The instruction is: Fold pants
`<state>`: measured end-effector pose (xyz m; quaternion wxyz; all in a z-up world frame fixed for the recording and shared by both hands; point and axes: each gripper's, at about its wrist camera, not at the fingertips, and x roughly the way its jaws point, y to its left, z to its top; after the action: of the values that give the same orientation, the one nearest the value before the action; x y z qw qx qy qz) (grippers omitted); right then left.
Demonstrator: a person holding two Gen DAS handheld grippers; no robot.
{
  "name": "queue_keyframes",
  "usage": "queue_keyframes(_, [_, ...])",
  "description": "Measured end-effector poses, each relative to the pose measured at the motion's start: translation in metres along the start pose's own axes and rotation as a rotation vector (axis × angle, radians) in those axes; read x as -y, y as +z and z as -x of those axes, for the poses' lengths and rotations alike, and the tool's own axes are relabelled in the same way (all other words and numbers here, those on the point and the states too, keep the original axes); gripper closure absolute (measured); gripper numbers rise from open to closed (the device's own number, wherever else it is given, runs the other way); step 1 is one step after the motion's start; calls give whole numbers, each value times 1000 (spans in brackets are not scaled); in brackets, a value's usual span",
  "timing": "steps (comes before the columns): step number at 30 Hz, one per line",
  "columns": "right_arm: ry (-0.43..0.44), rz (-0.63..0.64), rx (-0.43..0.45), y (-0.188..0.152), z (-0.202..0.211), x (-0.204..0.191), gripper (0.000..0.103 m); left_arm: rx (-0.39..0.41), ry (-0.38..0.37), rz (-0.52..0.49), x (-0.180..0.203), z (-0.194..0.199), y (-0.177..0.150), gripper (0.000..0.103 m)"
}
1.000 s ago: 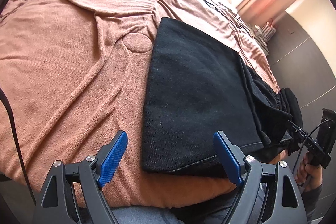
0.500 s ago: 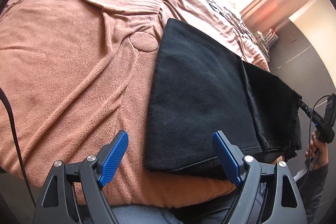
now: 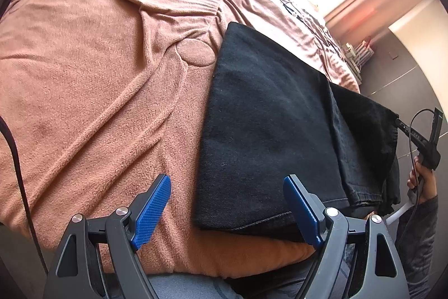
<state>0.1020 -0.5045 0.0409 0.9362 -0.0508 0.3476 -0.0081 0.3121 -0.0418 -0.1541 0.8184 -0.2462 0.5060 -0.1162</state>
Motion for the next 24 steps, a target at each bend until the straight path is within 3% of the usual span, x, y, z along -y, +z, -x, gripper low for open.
queue_keyframes(4, [-102, 6, -21, 5, -12, -5, 99, 2, 2, 3, -1, 0, 0, 19])
queue_keyframes(15, [66, 29, -101, -33, -2, -35, 99, -3, -11, 11, -3, 0, 0, 19])
queue_keyframes(17, [91, 54, -117, -41, 1, -42, 91, -13, -17, 15, -4, -2, 1, 19])
queue_keyframes(19, [105, 75, -128, -50, 4, -52, 59, -16, -17, 16, -5, -2, 0, 19])
queue_keyframes(21, [126, 97, -109, -56, 11, -57, 43, -18, -15, 11, -4, -2, 0, 19])
queue_keyframes(24, [161, 137, -100, -67, 17, -66, 43, -45, 16, 10, -2, -7, 1, 21])
